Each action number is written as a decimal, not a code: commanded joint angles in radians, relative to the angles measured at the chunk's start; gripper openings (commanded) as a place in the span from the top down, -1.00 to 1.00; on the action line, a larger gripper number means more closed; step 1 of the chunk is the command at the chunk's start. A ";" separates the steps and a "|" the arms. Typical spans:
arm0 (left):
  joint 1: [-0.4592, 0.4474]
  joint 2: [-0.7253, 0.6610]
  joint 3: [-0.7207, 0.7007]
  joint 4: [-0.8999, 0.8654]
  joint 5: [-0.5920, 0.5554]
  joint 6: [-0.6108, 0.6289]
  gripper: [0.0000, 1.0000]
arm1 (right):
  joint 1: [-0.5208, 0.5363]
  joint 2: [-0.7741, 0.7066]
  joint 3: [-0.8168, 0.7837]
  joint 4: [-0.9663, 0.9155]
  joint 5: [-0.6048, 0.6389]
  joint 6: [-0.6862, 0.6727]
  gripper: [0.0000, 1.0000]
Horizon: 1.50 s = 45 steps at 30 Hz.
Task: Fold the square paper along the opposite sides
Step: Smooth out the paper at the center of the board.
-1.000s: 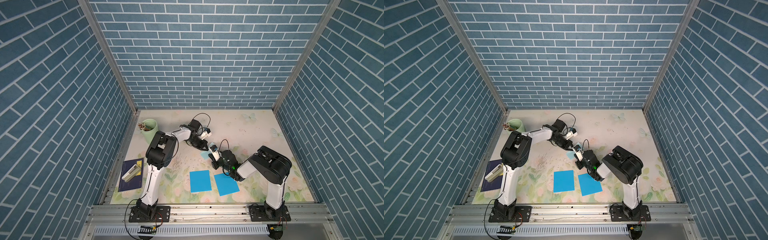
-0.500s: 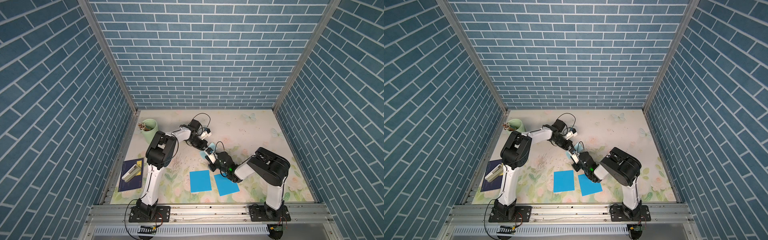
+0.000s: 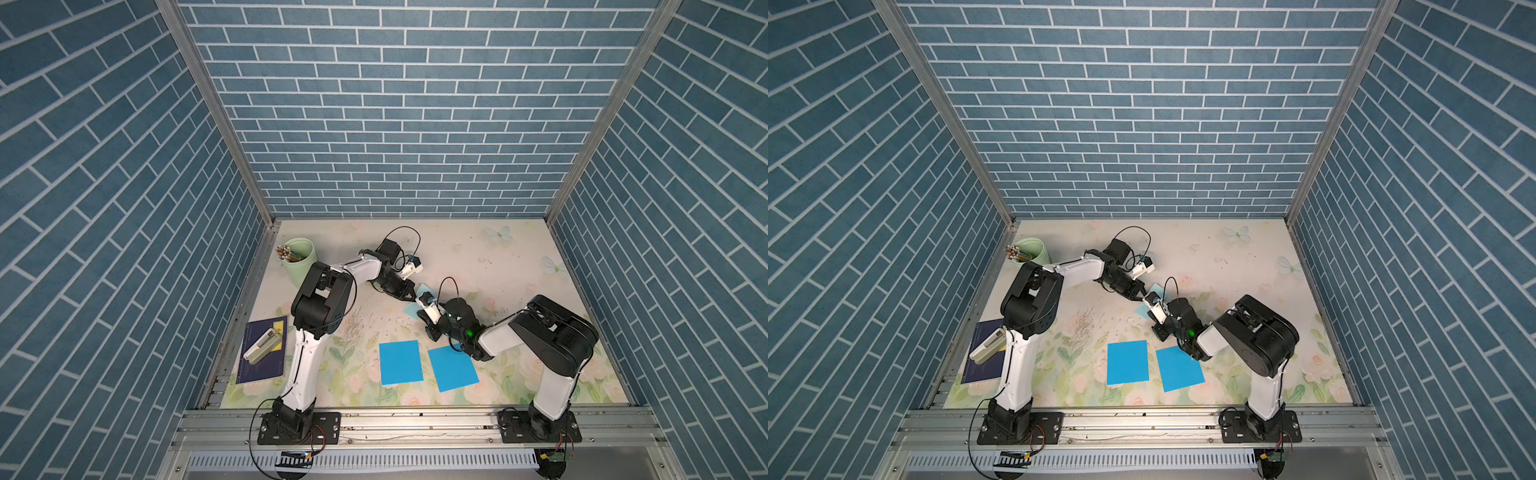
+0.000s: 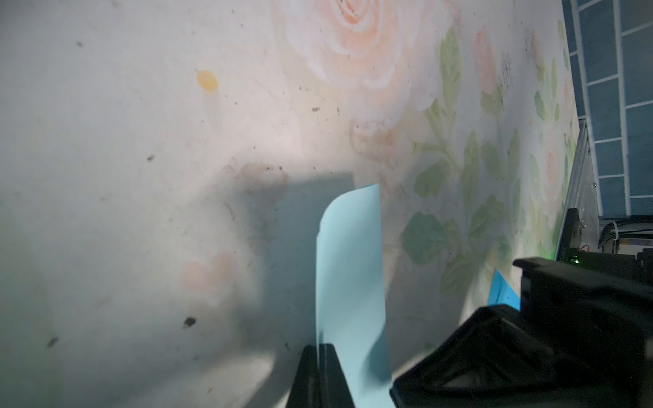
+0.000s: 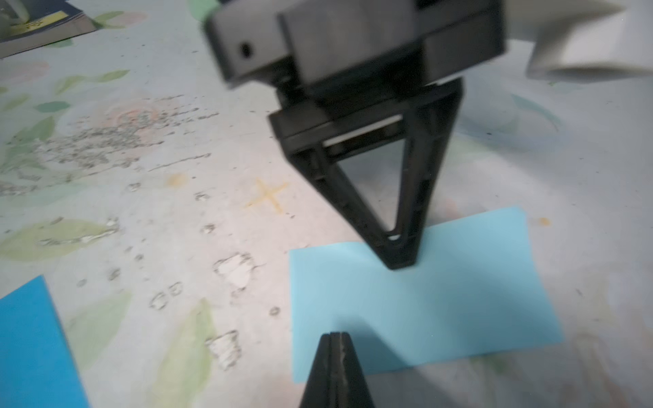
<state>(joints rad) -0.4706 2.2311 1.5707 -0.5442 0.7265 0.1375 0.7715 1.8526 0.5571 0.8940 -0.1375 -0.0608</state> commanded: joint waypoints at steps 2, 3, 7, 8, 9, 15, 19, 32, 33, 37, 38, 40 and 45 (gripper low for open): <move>0.031 0.068 -0.047 -0.057 -0.173 0.024 1.00 | 0.002 0.066 0.063 0.013 -0.063 -0.019 1.00; 0.032 0.067 -0.046 -0.055 -0.170 0.024 1.00 | 0.001 0.076 0.071 0.008 -0.063 -0.020 1.00; 0.038 0.065 -0.041 -0.054 -0.167 0.023 1.00 | 0.002 0.102 0.080 -0.008 -0.062 -0.029 1.00; 0.040 0.065 -0.039 -0.056 -0.166 0.024 1.00 | 0.002 0.107 0.075 -0.011 -0.062 -0.027 1.00; 0.042 0.068 -0.038 -0.056 -0.165 0.024 1.00 | 0.002 0.110 0.068 -0.013 -0.059 -0.025 1.00; 0.047 0.082 -0.025 -0.058 -0.165 0.024 1.00 | 0.003 0.114 0.021 -0.043 -0.043 -0.013 1.00; 0.048 0.092 -0.014 -0.060 -0.167 0.024 1.00 | 0.005 0.098 -0.014 -0.048 -0.043 -0.004 1.00; 0.051 0.102 0.004 -0.060 -0.162 0.021 1.00 | 0.048 0.039 -0.117 -0.050 -0.018 0.032 1.00; 0.049 0.101 0.005 -0.061 -0.161 0.020 1.00 | 0.050 0.037 -0.120 -0.052 -0.019 0.033 1.00; 0.049 0.102 0.002 -0.061 -0.163 0.018 1.00 | 0.063 0.014 -0.121 -0.081 -0.022 0.039 1.00; 0.050 0.098 -0.001 -0.067 -0.169 0.016 1.00 | 0.062 -0.030 -0.114 -0.116 -0.014 0.045 1.00; 0.049 0.079 -0.022 -0.068 -0.176 0.008 1.00 | 0.033 -0.156 -0.141 -0.091 0.022 0.038 1.00; 0.040 0.014 -0.101 -0.013 -0.197 -0.058 1.00 | -0.116 -0.202 -0.084 0.015 0.028 0.003 1.00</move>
<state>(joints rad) -0.4374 2.2074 1.5341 -0.5137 0.7120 0.1146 0.7105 1.6337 0.4210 0.8883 -0.1314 -0.0494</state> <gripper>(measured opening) 0.054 0.067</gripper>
